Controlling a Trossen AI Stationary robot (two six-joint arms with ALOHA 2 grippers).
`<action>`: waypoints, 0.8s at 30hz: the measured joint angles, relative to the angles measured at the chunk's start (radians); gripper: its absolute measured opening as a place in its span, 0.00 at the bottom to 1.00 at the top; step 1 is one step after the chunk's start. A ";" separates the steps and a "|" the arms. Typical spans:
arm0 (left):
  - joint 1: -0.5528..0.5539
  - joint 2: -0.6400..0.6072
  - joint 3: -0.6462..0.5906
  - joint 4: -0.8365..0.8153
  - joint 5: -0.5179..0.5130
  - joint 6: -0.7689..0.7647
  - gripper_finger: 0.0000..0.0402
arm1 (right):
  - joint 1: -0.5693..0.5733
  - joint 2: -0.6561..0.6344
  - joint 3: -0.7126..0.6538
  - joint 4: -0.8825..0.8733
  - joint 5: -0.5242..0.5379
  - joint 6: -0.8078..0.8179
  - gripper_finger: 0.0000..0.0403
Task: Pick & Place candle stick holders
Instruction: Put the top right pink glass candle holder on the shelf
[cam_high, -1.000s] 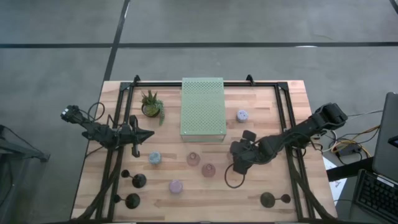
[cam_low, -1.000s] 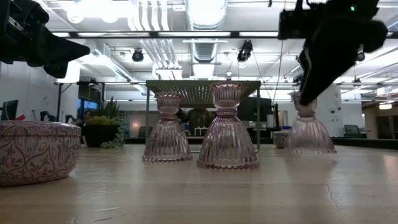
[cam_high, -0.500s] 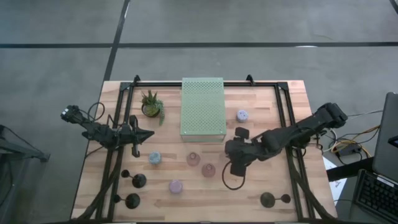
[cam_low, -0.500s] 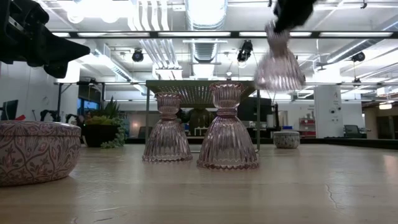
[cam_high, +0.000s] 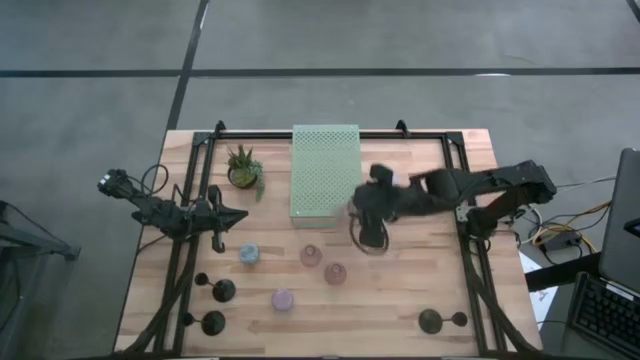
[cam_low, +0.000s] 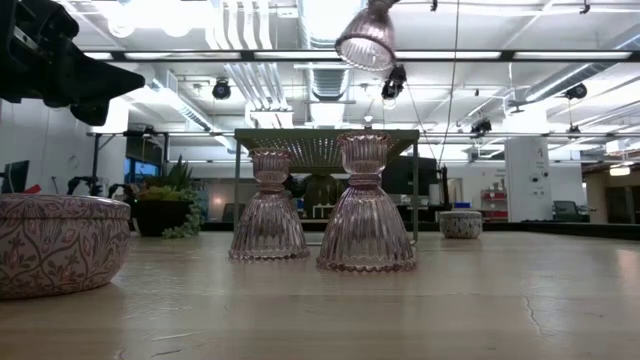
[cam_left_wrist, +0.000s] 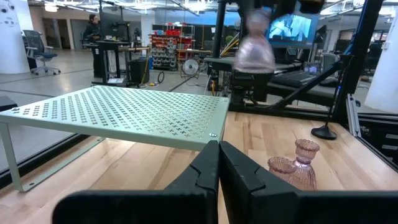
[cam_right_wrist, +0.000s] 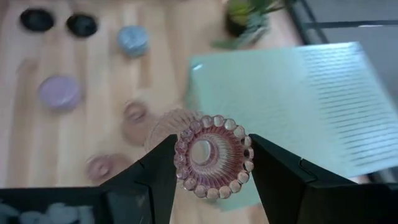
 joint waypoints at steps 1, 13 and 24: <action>0.000 0.000 0.000 0.000 0.000 0.000 0.03 | -0.024 0.002 0.014 -0.005 0.000 -0.014 0.43; 0.000 0.001 0.000 0.000 0.000 0.000 0.03 | -0.342 0.116 0.202 -0.079 -0.128 -0.144 0.44; 0.000 0.001 0.000 0.000 0.000 0.000 0.03 | -0.560 0.339 0.415 -0.228 -0.181 -0.160 0.44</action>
